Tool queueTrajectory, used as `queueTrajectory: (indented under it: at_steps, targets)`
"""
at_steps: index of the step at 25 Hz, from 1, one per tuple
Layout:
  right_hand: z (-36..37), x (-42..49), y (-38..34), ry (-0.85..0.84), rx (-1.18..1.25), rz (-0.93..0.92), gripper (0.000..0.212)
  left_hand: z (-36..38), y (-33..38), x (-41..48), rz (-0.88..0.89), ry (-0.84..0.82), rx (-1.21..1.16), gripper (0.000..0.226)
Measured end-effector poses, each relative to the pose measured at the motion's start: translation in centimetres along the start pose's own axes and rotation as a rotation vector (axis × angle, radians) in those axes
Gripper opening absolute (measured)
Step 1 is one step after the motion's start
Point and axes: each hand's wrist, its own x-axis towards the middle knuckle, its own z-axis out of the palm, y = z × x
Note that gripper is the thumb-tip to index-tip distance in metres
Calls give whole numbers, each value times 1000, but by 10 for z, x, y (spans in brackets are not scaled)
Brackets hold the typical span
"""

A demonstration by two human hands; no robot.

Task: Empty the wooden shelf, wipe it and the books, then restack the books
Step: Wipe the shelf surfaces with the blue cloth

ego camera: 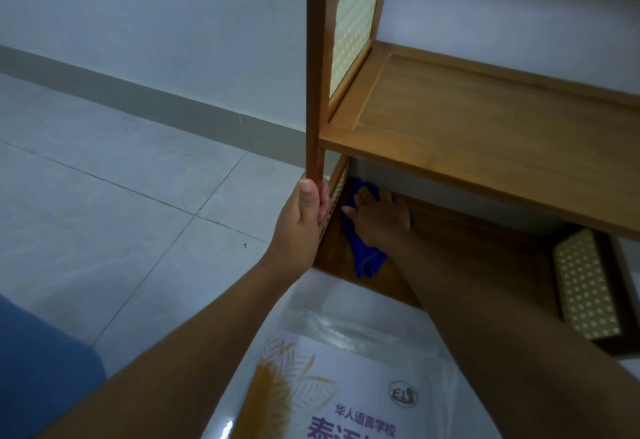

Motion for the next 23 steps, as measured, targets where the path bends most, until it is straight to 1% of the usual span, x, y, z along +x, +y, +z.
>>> queueTrajectory:
  at_steps: [4, 8, 10, 12, 13, 16, 18, 21, 23]
  targets:
    - [0, -10, 6, -16, -34, -8, 53, -3, 2, 1, 12, -15, 27, 62]
    - [11, -28, 21, 13, -7, 76, 49, -3, 3, 1, 11, -20, 24, 64]
    - [15, -30, 20, 23, 92, 157, 48, 0, 4, -1, 5, -8, 11, 59]
    - [13, -22, 11, 8, 327, 217, 54, 1, 5, -1, 0, 3, 1, 56]
    - [10, -18, 4, -20, 438, 216, 57, 1, 6, -2, -1, 0, -4, 57]
    - [6, -12, -9, -95, 558, 109, 60, 0, 5, -1, -4, -2, 4, 67]
    - [3, -14, -8, -129, 588, 73, 59, 0, 4, -1, 1, -10, 0, 67]
    - [5, -28, -5, -135, 535, 6, 58, 1, 3, -1, 4, -7, -19, 67]
    - [8, -42, -3, -114, 458, -84, 57, 2, 5, -1, -12, -2, -27, 69]
